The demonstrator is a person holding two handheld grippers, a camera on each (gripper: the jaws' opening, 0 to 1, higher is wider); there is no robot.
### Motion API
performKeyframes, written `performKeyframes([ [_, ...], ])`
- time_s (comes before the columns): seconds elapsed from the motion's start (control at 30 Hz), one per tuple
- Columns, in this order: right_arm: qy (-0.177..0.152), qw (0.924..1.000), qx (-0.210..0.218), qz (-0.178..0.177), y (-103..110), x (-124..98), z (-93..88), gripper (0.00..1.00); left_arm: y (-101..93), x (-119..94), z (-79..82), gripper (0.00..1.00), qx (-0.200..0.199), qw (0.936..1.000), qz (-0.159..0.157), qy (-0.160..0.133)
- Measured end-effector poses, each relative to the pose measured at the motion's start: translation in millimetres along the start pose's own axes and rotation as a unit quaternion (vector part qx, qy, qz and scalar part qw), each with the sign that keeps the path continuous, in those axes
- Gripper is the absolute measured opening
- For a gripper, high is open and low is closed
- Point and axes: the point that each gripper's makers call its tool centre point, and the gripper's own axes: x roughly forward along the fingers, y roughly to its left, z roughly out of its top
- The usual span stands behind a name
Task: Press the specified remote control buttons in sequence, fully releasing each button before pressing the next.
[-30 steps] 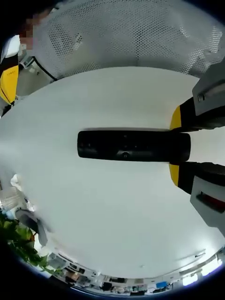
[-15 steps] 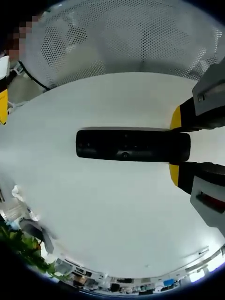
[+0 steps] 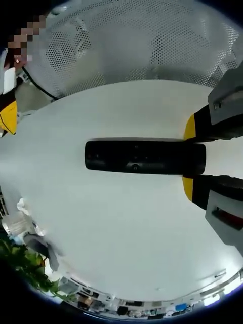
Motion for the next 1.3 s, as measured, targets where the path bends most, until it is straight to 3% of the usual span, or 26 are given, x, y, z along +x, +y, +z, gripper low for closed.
performKeyframes([
  [0.37, -0.008, 0.9997, -0.022, 0.011, 5, 0, 6.2, 0.0, -0.7, -1, -1.1, 0.24, -0.024, 0.9995, 0.01, -0.021],
  [0.63, -0.037, 0.999, -0.016, 0.019, 8, -3, 20.9, 0.0, -16.9, -1, 0.5, 0.23, -0.034, 0.9984, 0.009, -0.044],
  [0.83, -0.063, 0.9942, 0.002, 0.087, 41, 2, 48.1, 0.0, -27.3, -1, 1.4, 0.23, -0.039, 0.9973, 0.01, -0.061],
  [0.93, -0.063, 0.9902, 0.047, 0.116, 61, 7, 54.8, 0.0, -31.8, -1, 1.8, 0.23, -0.046, 0.9964, 0.013, -0.07],
  [1.07, -0.055, 0.9893, 0.041, 0.128, 78, 16, 44.9, 0.0, -36.6, -1, 2.5, 0.23, -0.059, 0.9942, 0.016, -0.089],
  [1.13, -0.01, 0.9934, -0.017, 0.113, 76, 18, 27.9, 0.0, -42.1, -2, 3.0, 0.23, -0.069, 0.9925, 0.018, -0.099],
  [1.17, -0.02, 0.9946, -0.031, 0.097, 74, 18, 33.4, 0.0, -44.8, -2, 3.4, 0.23, -0.069, 0.992, 0.019, -0.103],
  [1.23, -0.038, 0.9927, -0.029, 0.111, 81, 18, 37.1, 0.0, -51.7, -2, 4.7, 0.23, -0.075, 0.9895, 0.019, -0.122],
  [1.27, -0.029, 0.9917, -0.03, 0.121, 85, 19, 33.8, 0.0, -53.2, -2, 5.4, 0.23, -0.088, 0.9867, 0.022, -0.135],
  [1.3, 0.006, 0.9899, -0.026, 0.139, 91, 20, 22.8, 0.0, -54.0, -3, 5.8, 0.23, -0.092, 0.9852, 0.023, -0.143],
])
